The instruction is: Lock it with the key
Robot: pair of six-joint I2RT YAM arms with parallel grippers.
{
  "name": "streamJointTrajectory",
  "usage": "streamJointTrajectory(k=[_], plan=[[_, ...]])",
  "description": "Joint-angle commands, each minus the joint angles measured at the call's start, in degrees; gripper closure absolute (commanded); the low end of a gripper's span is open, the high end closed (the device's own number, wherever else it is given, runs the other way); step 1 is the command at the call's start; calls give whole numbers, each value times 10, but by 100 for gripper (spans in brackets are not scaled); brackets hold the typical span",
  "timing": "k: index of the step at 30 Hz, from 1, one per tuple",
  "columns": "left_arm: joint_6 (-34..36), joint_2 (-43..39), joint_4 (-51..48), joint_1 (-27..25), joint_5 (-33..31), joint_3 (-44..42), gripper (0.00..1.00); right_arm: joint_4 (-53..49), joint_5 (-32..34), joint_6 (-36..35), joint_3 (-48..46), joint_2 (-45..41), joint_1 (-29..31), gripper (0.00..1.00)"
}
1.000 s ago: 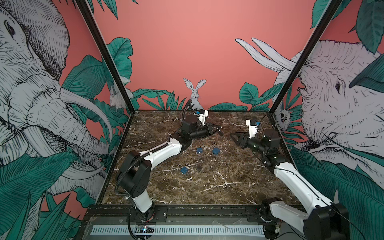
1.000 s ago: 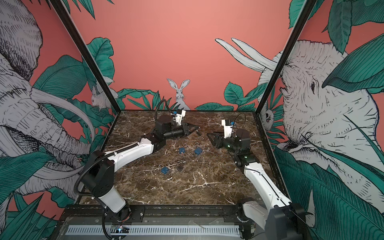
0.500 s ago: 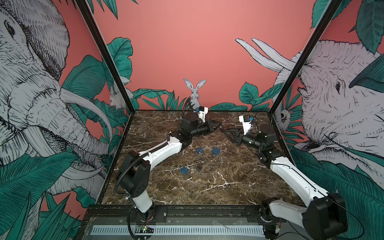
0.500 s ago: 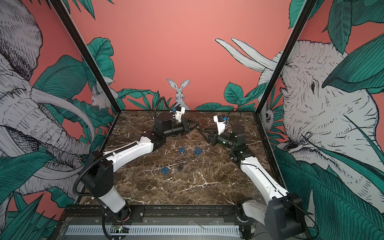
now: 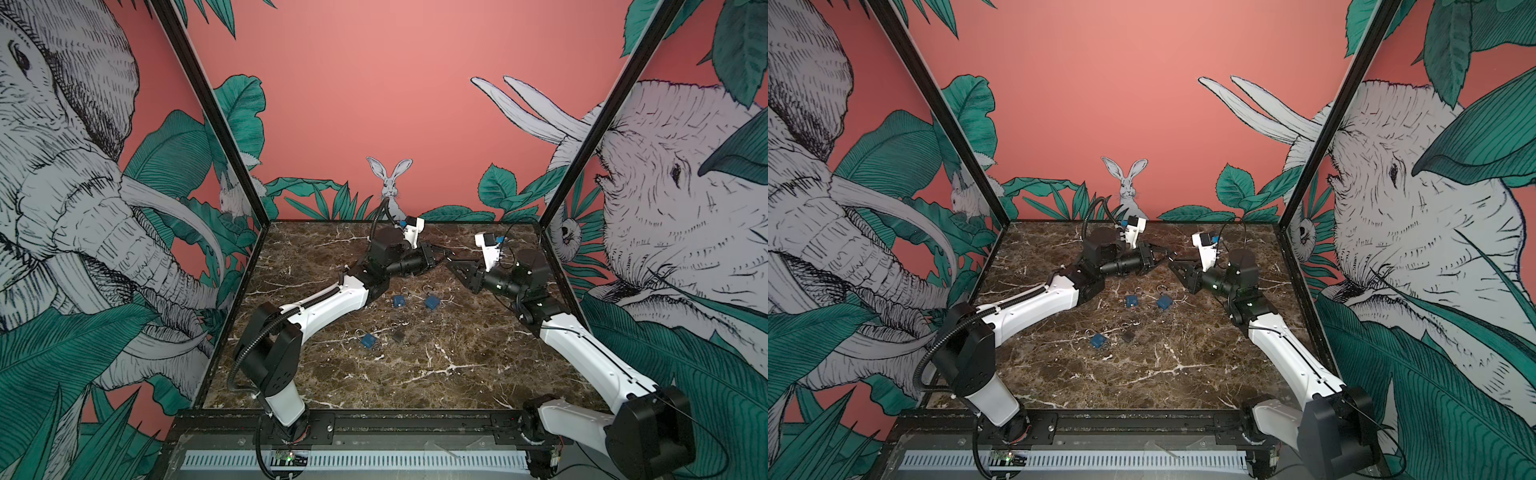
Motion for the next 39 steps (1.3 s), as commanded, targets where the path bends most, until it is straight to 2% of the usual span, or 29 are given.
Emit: streamJointTrajectory(k=[1, 9, 15, 19, 24, 30, 31, 32, 33, 34, 36, 39], plan=[[-4, -26, 27, -2, -6, 6, 100, -7, 8, -17, 12, -15, 3, 71], [-7, -30, 31, -3, -9, 5, 100, -14, 13, -18, 10, -20, 3, 75], [-11, -29, 37, -2, -9, 2, 100, -8, 8, -13, 15, -10, 3, 72], [-13, -28, 40, -3, -11, 0, 100, -5, 9, -13, 12, -9, 4, 78], [-17, -25, 42, -3, -9, -2, 100, -1, 22, -8, 9, -10, 3, 100], [-3, -31, 35, -3, -18, -11, 100, -12, 39, -5, 9, -27, 4, 100], [8, -34, 25, -1, -21, -11, 91, -20, 38, -7, 13, -30, 3, 100], [19, -39, 12, 2, -25, -11, 71, -31, 35, -8, 17, -32, 3, 100], [34, -46, -5, 8, -30, -11, 60, -45, 32, -11, 23, -34, 4, 100], [50, -55, -21, 14, -35, -13, 54, -60, 29, -16, 27, -37, 3, 100], [80, -78, -51, 41, -49, -20, 48, -89, 22, -26, 36, -45, 4, 100], [143, -112, -96, 72, -65, -26, 49, -149, 18, -48, 54, -53, 7, 100]])
